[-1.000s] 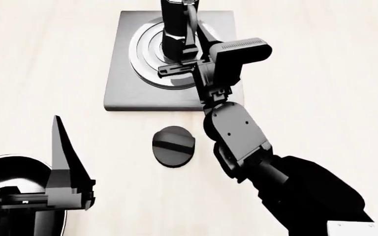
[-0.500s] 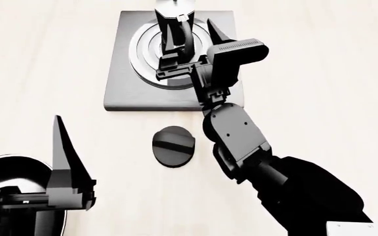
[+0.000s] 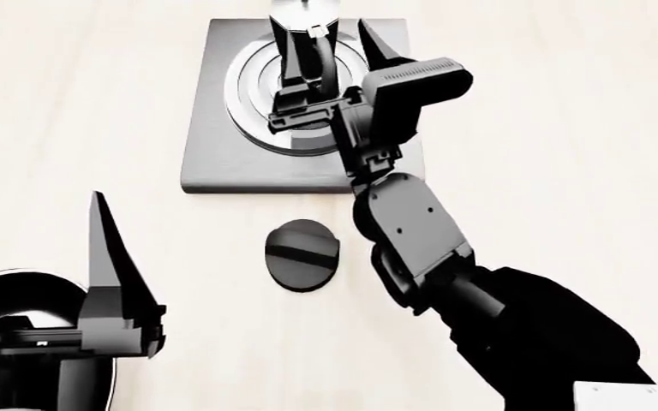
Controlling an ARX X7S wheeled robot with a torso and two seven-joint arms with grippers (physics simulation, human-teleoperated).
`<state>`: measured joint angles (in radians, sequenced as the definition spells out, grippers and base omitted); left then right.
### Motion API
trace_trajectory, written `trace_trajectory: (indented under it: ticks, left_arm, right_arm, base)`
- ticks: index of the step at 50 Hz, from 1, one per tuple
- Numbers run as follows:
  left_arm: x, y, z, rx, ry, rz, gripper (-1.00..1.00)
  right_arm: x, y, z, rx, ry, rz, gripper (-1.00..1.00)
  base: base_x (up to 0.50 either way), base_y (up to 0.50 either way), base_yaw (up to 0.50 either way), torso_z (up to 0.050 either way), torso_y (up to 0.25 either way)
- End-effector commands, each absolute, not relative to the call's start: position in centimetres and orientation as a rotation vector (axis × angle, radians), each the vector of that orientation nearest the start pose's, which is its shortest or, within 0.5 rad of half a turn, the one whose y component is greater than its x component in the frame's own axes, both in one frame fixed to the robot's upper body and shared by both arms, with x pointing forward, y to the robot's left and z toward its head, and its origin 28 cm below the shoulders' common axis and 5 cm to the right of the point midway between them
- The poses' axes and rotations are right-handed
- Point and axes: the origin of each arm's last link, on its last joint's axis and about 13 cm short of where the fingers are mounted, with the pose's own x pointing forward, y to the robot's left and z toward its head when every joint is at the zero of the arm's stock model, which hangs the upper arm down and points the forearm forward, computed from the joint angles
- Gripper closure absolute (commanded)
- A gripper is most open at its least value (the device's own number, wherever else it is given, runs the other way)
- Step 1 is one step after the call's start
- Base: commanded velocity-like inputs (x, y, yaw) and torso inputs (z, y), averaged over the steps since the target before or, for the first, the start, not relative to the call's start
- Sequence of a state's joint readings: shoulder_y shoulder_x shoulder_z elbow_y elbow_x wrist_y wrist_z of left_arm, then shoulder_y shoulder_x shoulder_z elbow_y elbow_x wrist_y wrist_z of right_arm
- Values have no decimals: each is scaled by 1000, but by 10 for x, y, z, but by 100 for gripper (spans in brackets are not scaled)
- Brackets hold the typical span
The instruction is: Turn on the stove and put the moka pot on it.
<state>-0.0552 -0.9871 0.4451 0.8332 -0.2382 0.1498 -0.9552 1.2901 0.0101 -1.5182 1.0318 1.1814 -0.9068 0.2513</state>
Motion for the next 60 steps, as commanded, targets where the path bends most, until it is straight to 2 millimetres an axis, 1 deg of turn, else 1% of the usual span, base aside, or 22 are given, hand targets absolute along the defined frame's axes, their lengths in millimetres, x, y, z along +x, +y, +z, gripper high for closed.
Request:
trace_trajectory:
  ticks: [1, 3, 8, 9, 10, 14, 15, 18, 19, 22, 23, 27, 29, 31, 34, 36, 38, 44, 50, 51, 56, 60]
  left_arm:
    - [153, 245, 189, 135, -763, 74, -100]
    - [154, 247, 197, 137, -775, 82, -100]
    - [156, 246, 205, 147, -791, 81, -100]
    - [156, 246, 209, 151, -798, 80, -100]
    - [156, 246, 211, 153, -801, 79, -100]
    - [159, 245, 227, 177, -826, 77, -100]
    - [161, 246, 235, 189, -841, 89, -100]
    - [164, 246, 249, 200, -866, 97, -100]
    - [164, 247, 258, 209, -889, 96, -100]
    - [167, 248, 273, 215, -923, 103, -100]
    - [167, 248, 282, 226, -949, 93, -100]
    - [168, 247, 297, 244, -980, 90, -100]
    - [168, 247, 309, 246, -998, 90, -100]
    - [167, 246, 315, 254, -1010, 87, -100]
    - [166, 246, 327, 265, -1027, 82, -100]
    - [166, 246, 332, 264, -1036, 83, -100]
    - [162, 246, 340, 274, -1056, 77, -100]
    - [157, 244, 358, 293, -1089, 64, -100]
    - [148, 241, 373, 313, -1126, 54, -100]
    - [146, 241, 376, 318, -1133, 53, -100]
    - [138, 240, 384, 332, -1156, 50, -100]
    - [129, 239, 391, 342, -1184, 46, -100]
  right_arm:
    - [393, -3, 234, 124, -783, 405, -100]
    - [385, -7, 250, 130, -821, 415, -100]
    - [372, -11, 272, 129, -867, 435, -100]
    - [368, -13, 280, 131, -888, 441, -100]
    - [366, -14, 284, 131, -898, 443, -100]
    - [353, -17, 307, 149, -948, 446, -100]
    - [350, -19, 317, 144, -961, 423, -100]
    - [342, -20, 333, 140, -987, 394, -100]
    - [335, -21, 344, 123, -1022, 367, -100]
    - [323, -25, 360, 135, -1063, 343, -100]
    - [315, -28, 371, 138, -1085, 326, -100]
    - [303, -34, 387, 124, -1127, 294, -100]
    - [294, -42, 401, 156, -1146, 270, -100]
    - [288, -45, 407, 148, -1165, 268, -100]
    - [276, -52, 422, 152, -1194, 234, -100]
    - [272, -56, 428, 166, -1200, 220, -100]
    - [262, -61, 437, 156, -1221, 189, -100]
    - [244, -73, 453, 138, -1258, 140, -100]
    - [223, -90, 468, 99, -1302, 69, -100]
    - [217, -95, 471, 103, -1305, 54, -100]
    - [205, -110, 477, 97, -1322, -16, -100]
    - [190, -123, 475, 86, -1334, -70, -100]
  base:
    - [0, 0, 0, 0, 0]
    - [0, 0, 0, 0, 0]
    - [0, 0, 0, 0, 0]
    - [0, 0, 0, 0, 0]
    - [0, 0, 0, 0, 0]
    - [0, 0, 0, 0, 0]
    - [0, 0, 0, 0, 0]
    - [0, 0, 0, 0, 0]
    - [0, 0, 0, 0, 0]
    - [0, 0, 0, 0, 0]
    - [0, 0, 0, 0, 0]
    - [0, 0, 0, 0, 0]
    - [0, 0, 0, 0, 0]
    - [0, 0, 0, 0, 0]
    - [0, 0, 0, 0, 0]
    - [0, 0, 0, 0, 0]
    - [0, 0, 0, 0, 0]
    - [0, 0, 0, 0, 0]
    - [0, 0, 0, 0, 0]
    - [0, 0, 0, 0, 0]
    - [0, 0, 0, 0, 0]
    - [0, 0, 0, 0, 0]
